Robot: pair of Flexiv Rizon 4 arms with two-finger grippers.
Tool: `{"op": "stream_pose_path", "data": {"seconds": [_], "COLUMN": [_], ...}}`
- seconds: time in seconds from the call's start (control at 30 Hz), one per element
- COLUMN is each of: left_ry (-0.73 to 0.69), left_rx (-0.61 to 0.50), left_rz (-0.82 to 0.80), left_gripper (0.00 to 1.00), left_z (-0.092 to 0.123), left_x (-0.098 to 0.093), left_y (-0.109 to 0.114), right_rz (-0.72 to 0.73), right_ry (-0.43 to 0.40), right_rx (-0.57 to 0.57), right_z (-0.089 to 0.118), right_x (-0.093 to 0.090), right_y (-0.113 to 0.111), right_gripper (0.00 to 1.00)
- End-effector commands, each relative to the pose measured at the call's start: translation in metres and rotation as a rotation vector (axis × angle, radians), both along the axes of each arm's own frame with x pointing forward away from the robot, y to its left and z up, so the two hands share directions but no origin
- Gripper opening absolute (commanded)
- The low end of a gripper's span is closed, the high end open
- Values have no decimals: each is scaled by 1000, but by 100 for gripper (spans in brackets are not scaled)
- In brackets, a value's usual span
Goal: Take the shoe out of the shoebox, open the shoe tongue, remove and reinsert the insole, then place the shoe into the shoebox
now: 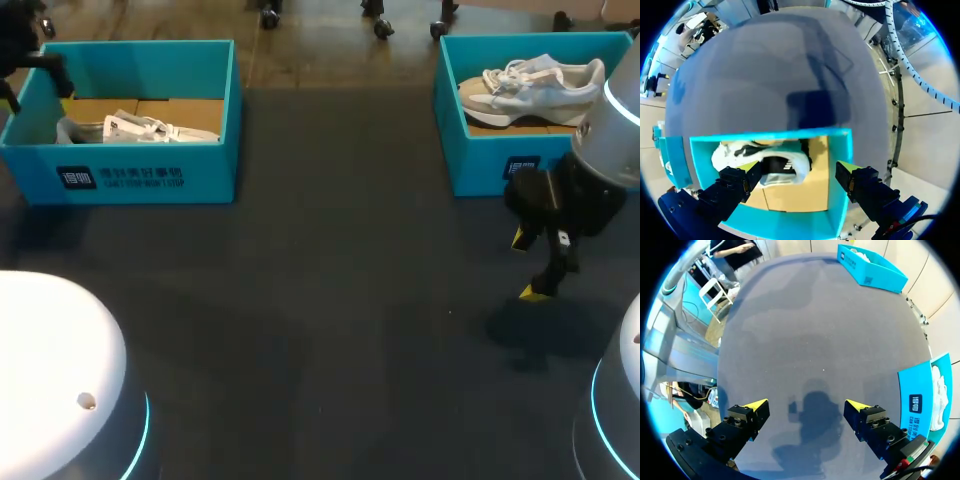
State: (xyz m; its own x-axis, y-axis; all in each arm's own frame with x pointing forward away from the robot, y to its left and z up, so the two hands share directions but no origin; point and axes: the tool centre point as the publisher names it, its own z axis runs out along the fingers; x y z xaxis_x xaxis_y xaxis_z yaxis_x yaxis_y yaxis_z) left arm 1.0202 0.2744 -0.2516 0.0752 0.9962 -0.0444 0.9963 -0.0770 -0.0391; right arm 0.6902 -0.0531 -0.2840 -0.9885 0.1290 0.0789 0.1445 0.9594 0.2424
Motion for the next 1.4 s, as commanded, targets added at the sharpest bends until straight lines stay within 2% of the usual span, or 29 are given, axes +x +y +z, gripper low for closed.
{"op": "stream_pose_path", "data": {"seconds": [0.03,0.17,0.47,0.93,1.03,1.17,1.27,1.4], "left_ry": [-49,-55,-72,-72,-72,-72,-72,-72], "left_rx": [16,32,36,36,36,36,36,36], "left_rz": [-9,-21,-40,-40,-40,-40,-40,-40], "left_gripper": [100,100,100,100,100,100,100,100], "left_z": [12,20,37,37,37,37,37,37], "left_x": [-45,-65,-95,-95,-95,-95,-95,-95], "left_y": [2,7,12,12,12,12,12,12], "right_rz": [1,1,1,1,-158,-232,-311,-433], "right_ry": [0,0,0,0,85,62,41,40], "right_rx": [-1,-1,-1,-1,-14,-24,-98,-94], "right_z": [-1,-1,-1,-1,5,22,35,47], "right_x": [0,0,0,0,15,30,45,69], "right_y": [0,0,0,0,-9,-14,-19,-38], "right_gripper": [100,100,100,100,100,100,100,100]}}
